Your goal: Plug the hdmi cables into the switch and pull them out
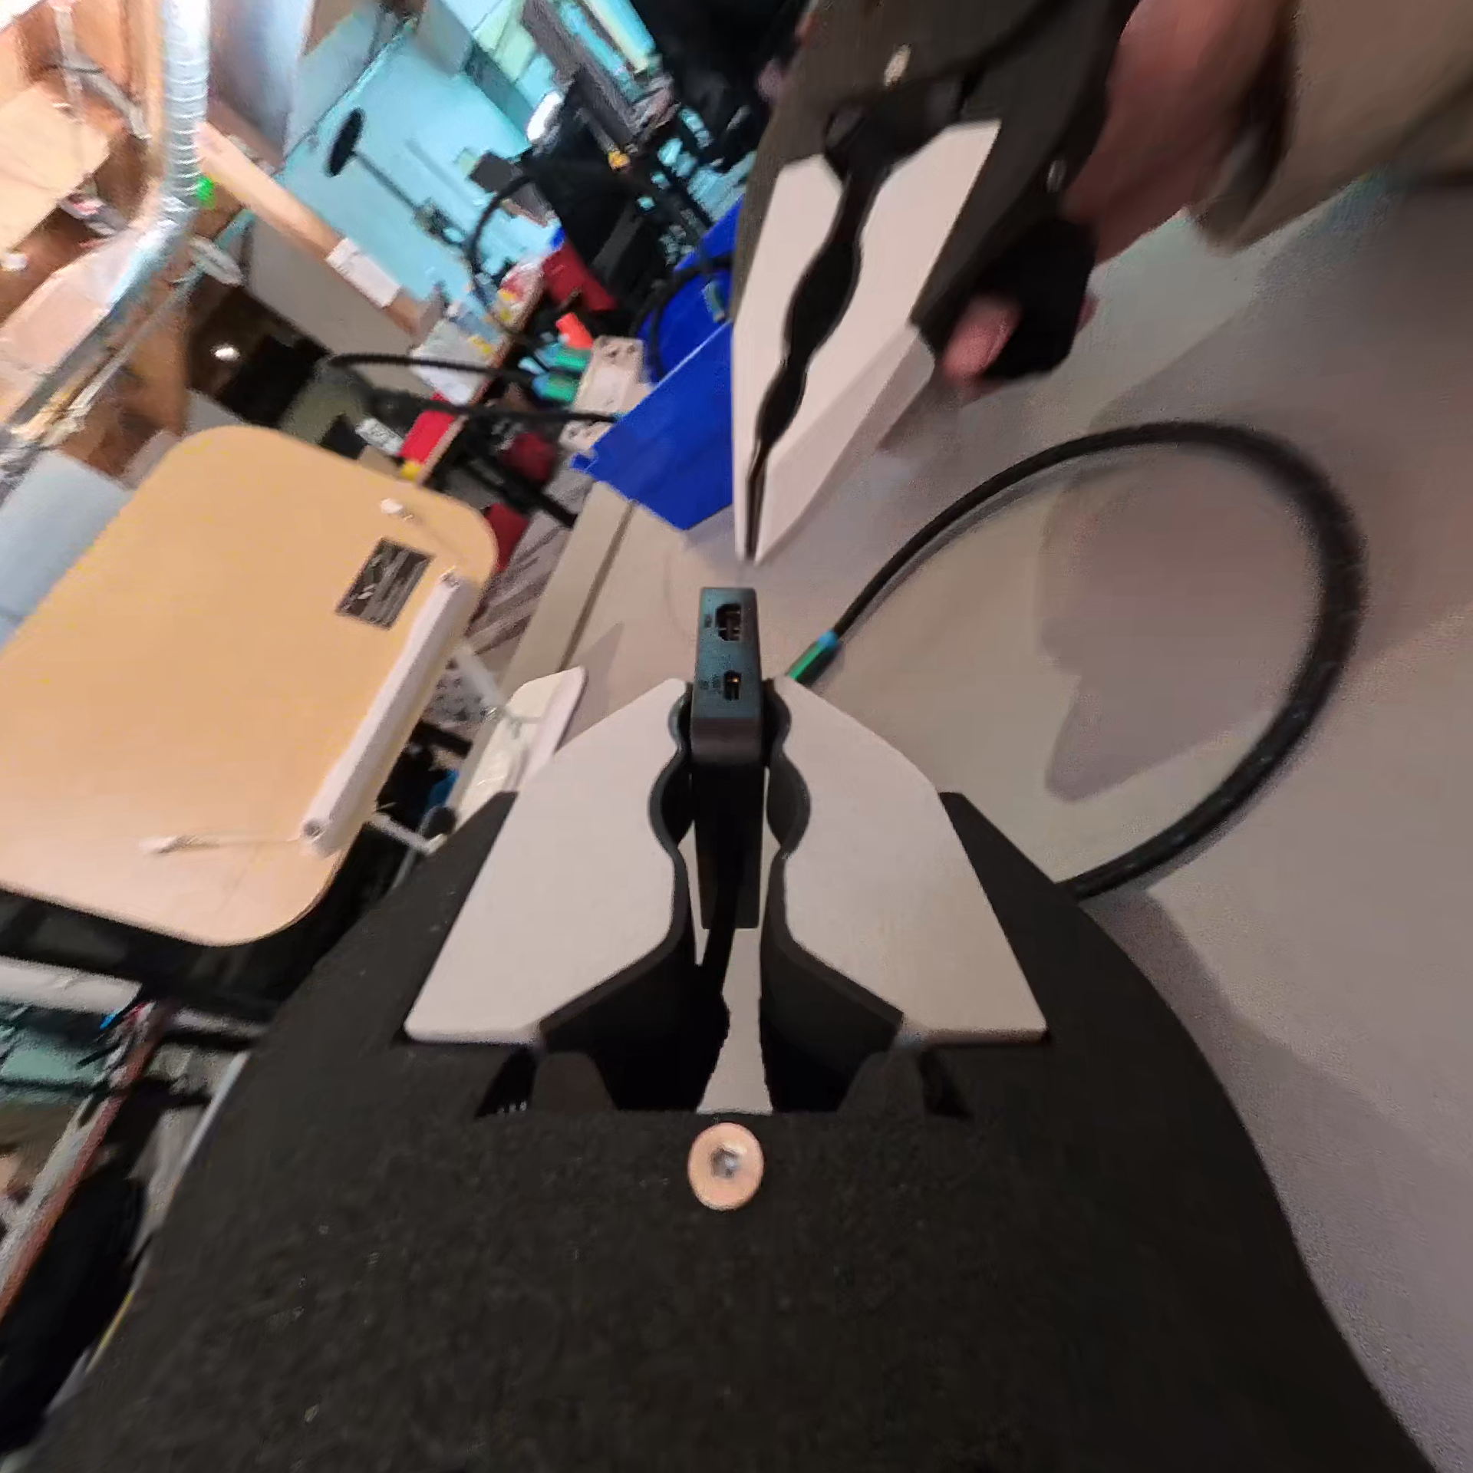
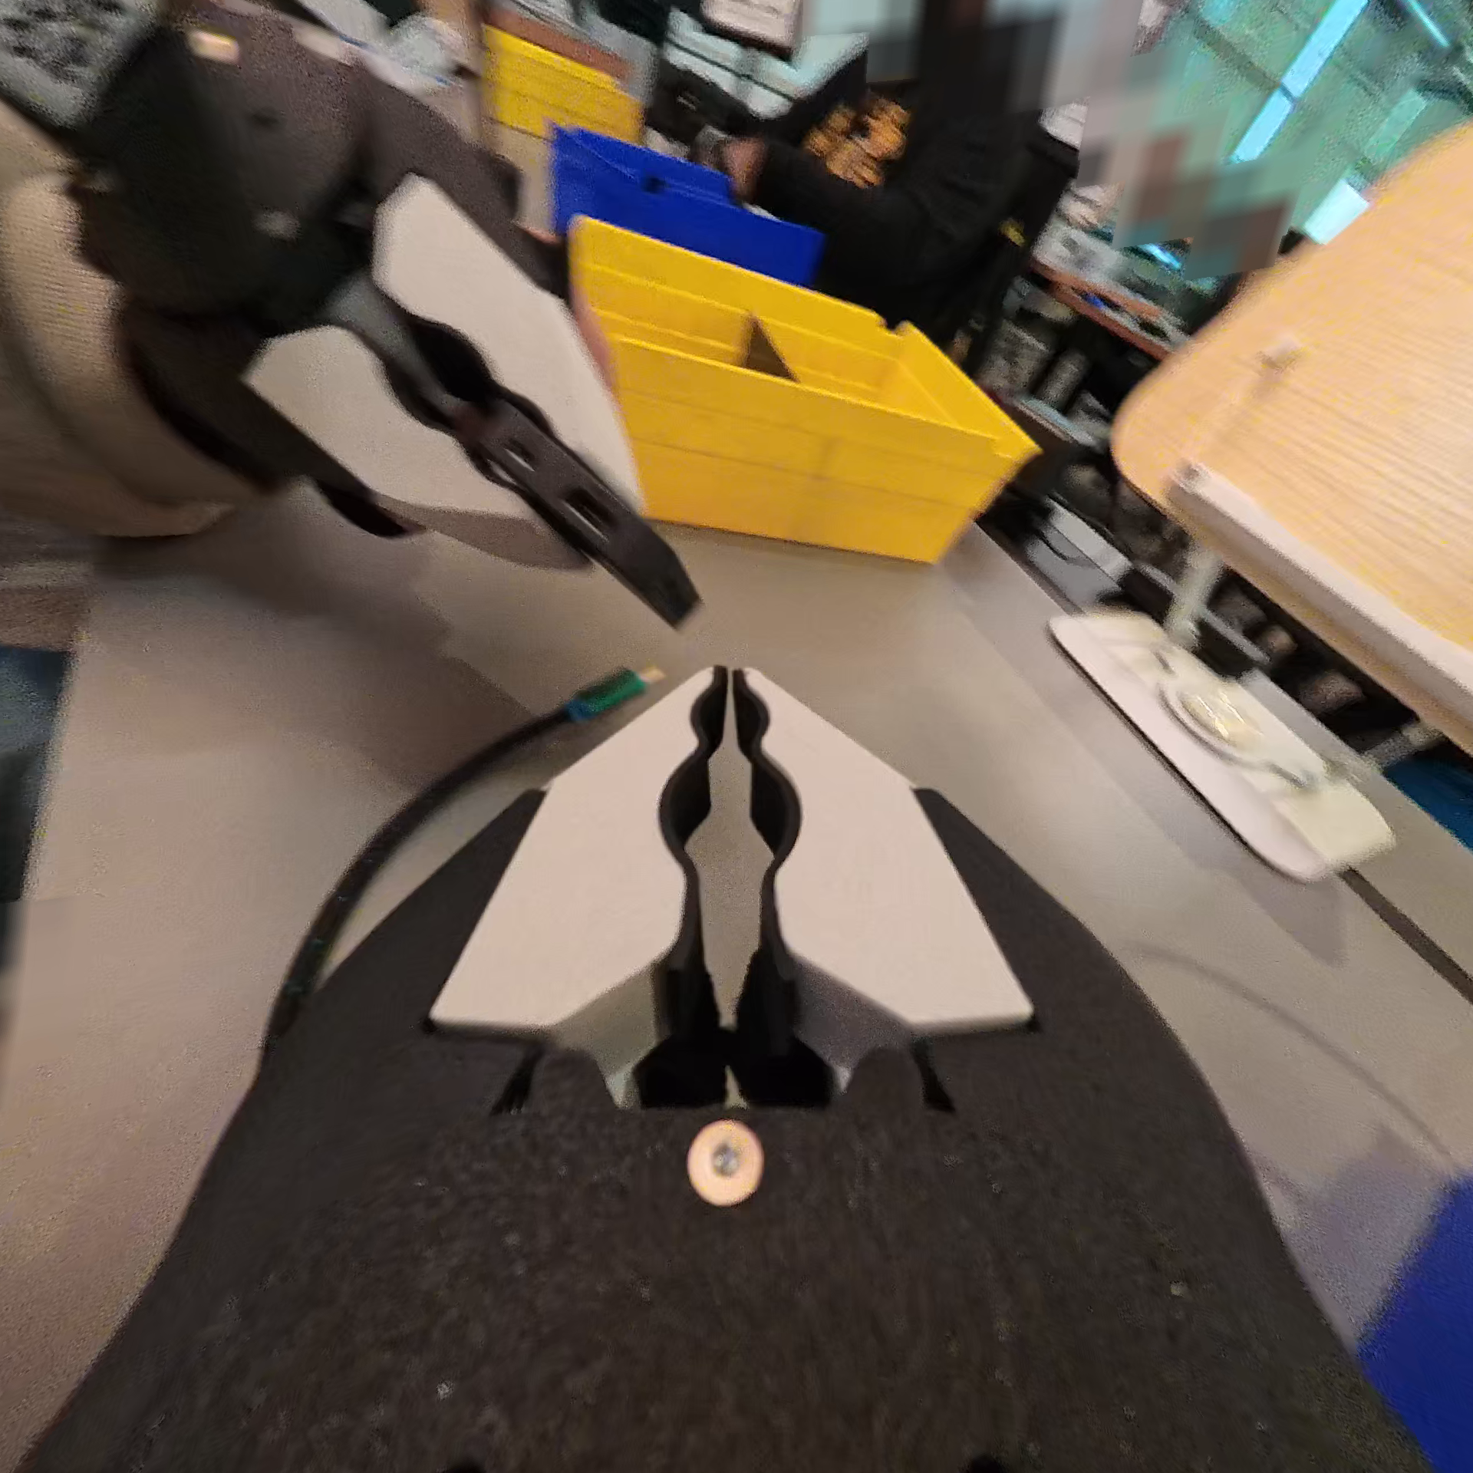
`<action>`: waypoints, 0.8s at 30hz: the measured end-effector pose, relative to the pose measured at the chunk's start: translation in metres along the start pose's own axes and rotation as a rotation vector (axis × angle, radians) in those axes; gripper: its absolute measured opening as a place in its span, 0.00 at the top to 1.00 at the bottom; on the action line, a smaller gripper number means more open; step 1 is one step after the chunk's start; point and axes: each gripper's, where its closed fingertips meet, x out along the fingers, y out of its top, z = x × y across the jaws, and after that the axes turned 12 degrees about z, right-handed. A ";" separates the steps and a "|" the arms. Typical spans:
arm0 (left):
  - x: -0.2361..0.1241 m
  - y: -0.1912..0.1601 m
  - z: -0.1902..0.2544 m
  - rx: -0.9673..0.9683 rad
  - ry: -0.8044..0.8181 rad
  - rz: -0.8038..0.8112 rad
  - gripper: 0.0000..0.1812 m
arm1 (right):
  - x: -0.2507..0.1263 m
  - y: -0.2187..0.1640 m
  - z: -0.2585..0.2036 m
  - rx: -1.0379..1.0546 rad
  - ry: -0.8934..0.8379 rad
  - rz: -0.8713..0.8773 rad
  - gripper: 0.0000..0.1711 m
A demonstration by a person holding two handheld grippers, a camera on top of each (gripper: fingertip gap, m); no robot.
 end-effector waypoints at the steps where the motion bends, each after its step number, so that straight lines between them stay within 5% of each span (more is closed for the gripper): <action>1: -0.003 -0.006 -0.007 -0.002 0.038 -0.005 0.92 | -0.006 -0.007 0.013 0.039 -0.045 -0.035 0.96; 3: -0.007 -0.014 -0.016 -0.038 0.079 -0.009 0.92 | -0.018 -0.027 0.035 0.177 -0.121 -0.134 0.83; 8: -0.013 -0.021 -0.027 -0.099 0.120 0.015 0.92 | -0.040 -0.073 0.033 0.384 -0.171 -0.287 0.77; 17: -0.017 -0.042 -0.030 -0.158 0.117 -0.020 0.92 | -0.040 -0.100 0.034 0.397 -0.194 -0.353 0.77; 24: -0.012 -0.044 -0.023 -0.150 0.090 -0.023 0.92 | -0.033 -0.119 0.053 0.394 -0.198 -0.407 0.87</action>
